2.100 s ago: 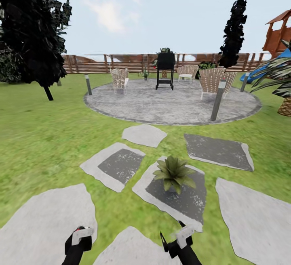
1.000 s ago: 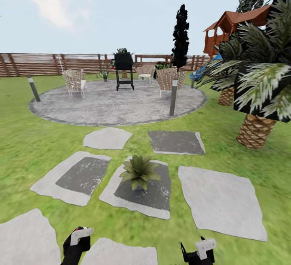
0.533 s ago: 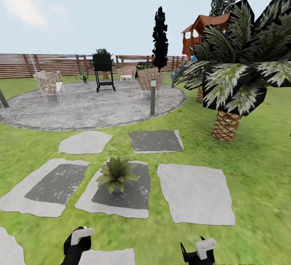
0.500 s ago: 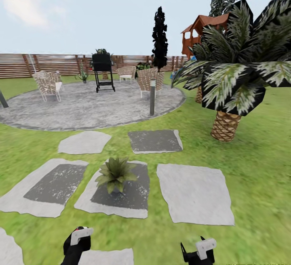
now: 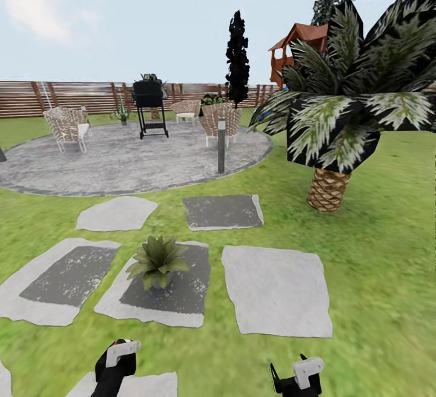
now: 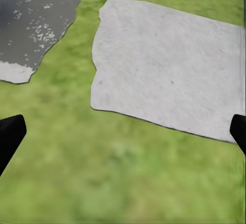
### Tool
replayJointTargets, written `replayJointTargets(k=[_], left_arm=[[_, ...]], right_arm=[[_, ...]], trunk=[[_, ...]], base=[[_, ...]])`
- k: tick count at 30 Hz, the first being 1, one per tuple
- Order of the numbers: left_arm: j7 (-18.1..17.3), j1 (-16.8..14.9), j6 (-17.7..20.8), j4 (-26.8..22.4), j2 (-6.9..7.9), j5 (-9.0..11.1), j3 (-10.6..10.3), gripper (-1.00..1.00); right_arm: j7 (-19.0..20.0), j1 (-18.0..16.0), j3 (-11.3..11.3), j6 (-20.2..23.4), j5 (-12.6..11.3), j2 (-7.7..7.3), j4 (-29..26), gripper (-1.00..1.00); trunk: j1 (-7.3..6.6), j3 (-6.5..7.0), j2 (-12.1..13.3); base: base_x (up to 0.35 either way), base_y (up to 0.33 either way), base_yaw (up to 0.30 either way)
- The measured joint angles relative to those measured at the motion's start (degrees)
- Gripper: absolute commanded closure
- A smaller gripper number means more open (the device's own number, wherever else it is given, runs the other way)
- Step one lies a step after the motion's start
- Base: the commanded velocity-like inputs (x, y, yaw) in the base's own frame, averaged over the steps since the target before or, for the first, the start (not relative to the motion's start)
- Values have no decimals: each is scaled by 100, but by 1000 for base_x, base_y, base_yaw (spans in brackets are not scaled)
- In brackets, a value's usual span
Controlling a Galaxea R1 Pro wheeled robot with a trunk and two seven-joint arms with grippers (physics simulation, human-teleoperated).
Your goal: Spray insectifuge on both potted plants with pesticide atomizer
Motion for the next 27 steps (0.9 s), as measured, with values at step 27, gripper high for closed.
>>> replayJointTargets(k=[27], left_arm=[[0, 2, 1, -4, 1, 0, 18, 100]], right_arm=[[-8, -2, 6, -17, -9, 9, 170, -100]], trunk=[[-2, 16, 0]], base=[[54, -267, 132]])
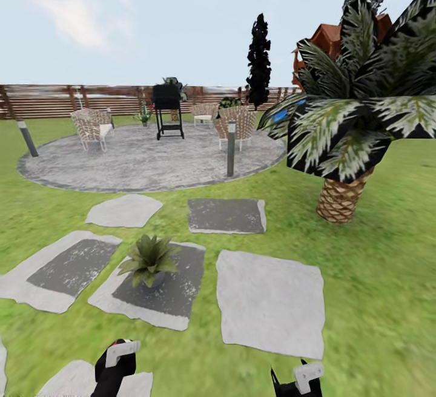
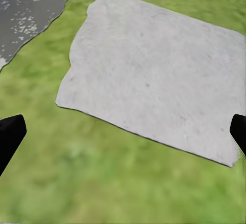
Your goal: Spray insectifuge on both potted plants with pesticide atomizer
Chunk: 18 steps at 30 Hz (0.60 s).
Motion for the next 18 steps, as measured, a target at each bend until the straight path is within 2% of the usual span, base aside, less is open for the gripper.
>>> replayJointTargets(k=[12, 18], left_arm=[[0, 0, 0, -6, 0, 0, 0, 100], [0, -3, 0, -7, 7, 1, 8, 100]], right_arm=[[0, 0, 0, 0, 0, 0, 0, -100], [0, 1, 0, 0, 7, 0, -1, -100]], trunk=[[0, 59, 0], [0, 93, 0]], base=[[166, -251, 239], [170, -246, 185]])
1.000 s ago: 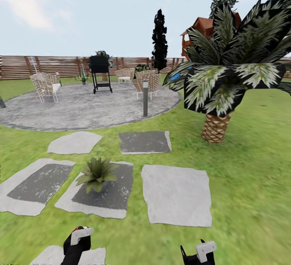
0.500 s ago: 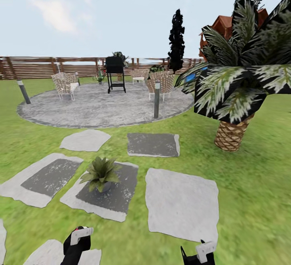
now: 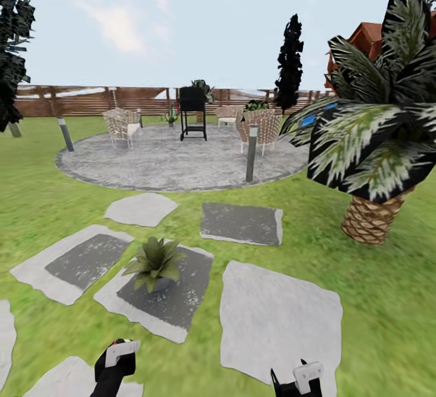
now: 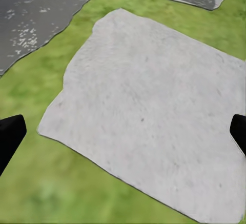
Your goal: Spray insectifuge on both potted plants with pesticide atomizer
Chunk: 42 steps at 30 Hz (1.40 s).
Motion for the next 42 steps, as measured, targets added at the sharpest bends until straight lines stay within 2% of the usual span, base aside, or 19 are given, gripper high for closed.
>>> replayJointTargets(k=[10, 23, 29, 30, 31, 33, 35, 36, 38, 39, 40, 42], left_arm=[[0, 3, -3, -3, 1, 0, -13, 100], [-21, 3, -9, -7, 0, 1, -23, 100], [-71, -51, -19, -20, 5, -55, -137, 100], [-78, -61, -19, -19, 7, -126, -205, 100], [-94, -69, -16, -15, 10, -385, -426, 100], [-131, -78, 1, -10, 13, -764, -649, 100], [-341, -84, 98, -7, 34, -1281, -799, 100], [-568, -86, 180, -9, 63, -1512, -836, 100], [-1165, -90, 350, -12, 132, -1893, -863, 100], [-1475, -98, 406, -15, 178, -2025, -867, 100], [-1919, -122, 459, -17, 271, -2160, -874, 100], [-2417, -210, 507, -21, 398, -2273, -883, 100]], right_arm=[[8, 1, -1, 2, 4, 0, 4, -100], [9, 1, 13, 8, 3, 3, -1, -100], [22, -3, 23, 15, 60, -1, -54, -100], [26, -2, 25, 16, 138, -4, -66, -100], [35, -28, 29, 20, 460, -7, -78, -100], [59, -151, 31, 26, 958, -9, -105, -100], [295, -349, 34, 38, 1468, -1, -166, -100], [546, -454, 34, 46, 1668, 5, -189, -100], [1235, -660, 33, 57, 1888, 12, -224, -100], [1618, -764, 33, 64, 1942, 14, -232, -100], [2177, -916, 28, 75, 1993, 15, -237, -100], [2787, -1092, 25, 85, 2035, 16, -239, -100]], trunk=[[0, 5, 0], [2, 10, 0], [2, 11, 0], [2, 11, 0], [2, 11, 0], [2, 11, 0], [2, 11, 0], [2, 11, 0], [2, 11, 0], [2, 11, 0], [2, 12, 0], [2, 12, 0]], base=[[158, -246, 10], [12, -248, 0], [0, -28, 0], [0, -3, 0], [0, -2, 0], [0, -1, 0], [0, 0, 0], [0, 0, 0], [0, 0, 0], [0, 0, 0], [0, 0, 0], [0, 0, 0]])
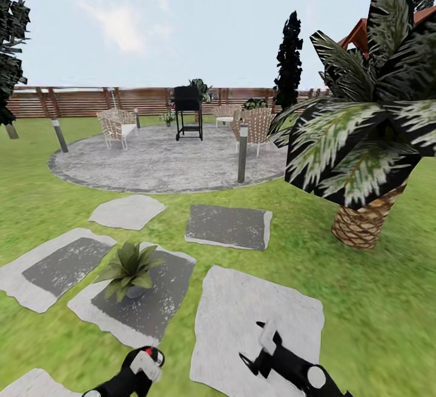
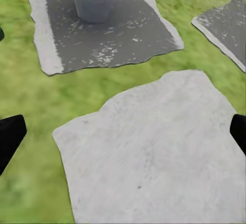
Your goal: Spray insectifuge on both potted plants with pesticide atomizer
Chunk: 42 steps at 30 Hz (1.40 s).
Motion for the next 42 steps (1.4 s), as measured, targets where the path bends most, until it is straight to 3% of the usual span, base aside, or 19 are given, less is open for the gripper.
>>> replayJointTargets(k=[3, 5, 7, 8, 9, 12, 15, 19, 23, 24, 29, 34, 37, 42], left_arm=[[-700, -172, 156, 1, 187, -177, -11, 100], [-1162, -283, 354, 2, 293, -315, -15, 100], [-1383, -368, 447, 1, 338, -458, -15, 100], [-1489, -457, 493, 3, 356, -710, -13, 100], [-1556, -511, 527, 4, 360, -971, -12, 100], [-1754, -643, 753, 6, 358, -1402, -1, 100], [-2131, -813, 1031, 5, 356, -1572, -10, 100], [-2840, -1093, 1167, 4, 344, -1680, -20, 100], [-3353, -1239, 1194, 5, 255, -2099, -15, 100], [-3384, -1258, 1198, 5, 236, -2186, -13, 100], [-3512, -1315, 1237, 6, 161, -2462, -11, 100], [-3593, -1321, 1278, 11, 1, -2510, -36, 100], [-3591, -1321, 1302, 14, -125, -2499, -363, 100], [-3577, -1321, 1346, 14, -303, -2495, -510, 100]], right_arm=[[625, -202, -2, 8, 27, 0, 5, -100], [887, -308, 1, 8, 40, 1, 10, -100], [985, -350, 3, 11, 50, 1, 15, -100], [1027, -375, 9, 11, 60, 1, 14, -100], [1049, -400, 11, 12, 110, 1, 15, -100], [1254, -461, 15, 16, 446, 14, 13, -100], [1525, -583, 12, 96, 721, 25, 14, -100], [1650, -667, 16, 395, 808, 44, 12, -100], [1711, -701, 36, 517, 820, 106, 12, -100], [1811, -708, 37, 523, 825, 130, 12, 100], [2554, -834, 36, 525, 848, 178, 10, 100], [2649, -875, 36, 527, 851, 285, 5, 100], [2654, -883, 36, 525, 844, 353, 4, 100], [2655, -886, 36, 525, 842, 383, -1, 100]], trunk=[[0, 0, 0], [0, 0, 0], [0, 0, 0], [0, 0, 0], [0, 0, 0], [0, 0, 0], [0, 0, 0], [0, 0, 0], [0, 0, 0], [0, 0, 0], [0, 0, 0], [0, 0, 0], [0, 0, 0], [0, 0, 0]], base=[[0, 0, 0], [0, 0, 0], [0, 0, 0], [0, 0, 0], [0, 0, 0], [0, 0, 0], [0, 0, 0], [0, 0, 0], [0, 0, 0], [0, 0, 0], [0, 0, 0], [0, 0, 0], [0, 0, 0], [0, 0, 0]])
